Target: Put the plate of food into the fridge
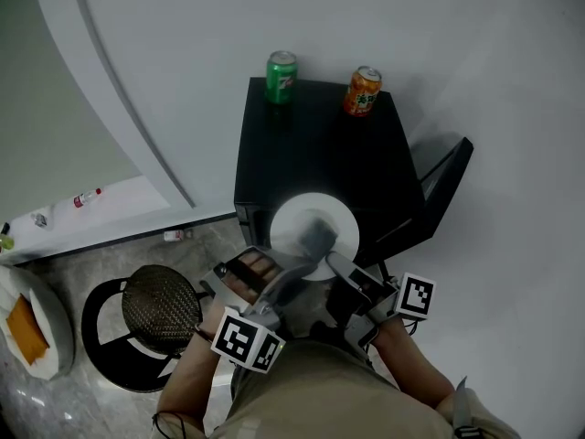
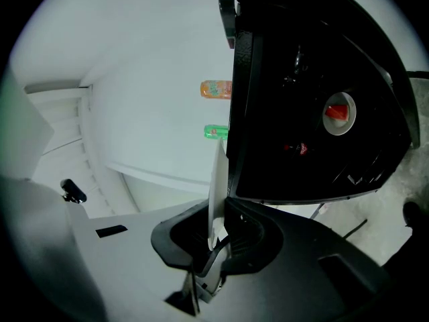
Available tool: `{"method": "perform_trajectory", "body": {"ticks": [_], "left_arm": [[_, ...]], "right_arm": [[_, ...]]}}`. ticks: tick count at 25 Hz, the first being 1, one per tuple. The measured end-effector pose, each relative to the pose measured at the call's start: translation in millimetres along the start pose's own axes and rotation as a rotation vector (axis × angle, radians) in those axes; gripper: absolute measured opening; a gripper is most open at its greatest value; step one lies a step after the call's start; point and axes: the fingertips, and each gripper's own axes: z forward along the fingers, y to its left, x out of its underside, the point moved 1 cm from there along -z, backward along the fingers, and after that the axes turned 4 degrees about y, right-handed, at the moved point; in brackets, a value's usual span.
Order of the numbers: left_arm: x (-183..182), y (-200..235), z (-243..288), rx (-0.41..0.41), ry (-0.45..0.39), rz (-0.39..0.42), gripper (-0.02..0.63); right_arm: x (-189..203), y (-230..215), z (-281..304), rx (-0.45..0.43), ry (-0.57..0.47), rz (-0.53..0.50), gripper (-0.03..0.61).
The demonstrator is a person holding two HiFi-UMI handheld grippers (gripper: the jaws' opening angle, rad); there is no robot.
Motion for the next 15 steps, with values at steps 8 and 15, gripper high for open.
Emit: {"method": "perform_trajectory", "body": {"ticks": [8, 15], "left_arm": [[-15.3, -13.9, 3.0, 0.008, 0.042, 0.006, 0.066], [-35.0, -23.8, 10.8, -0.009, 0.09, -0.002, 0.066]], "right_arm": [[4.2, -6.2, -18.8, -0.024, 0.012, 0.036, 0.051], [1.7, -8.1, -39.3, -0.055, 0.041, 0.052, 0.049]]}}
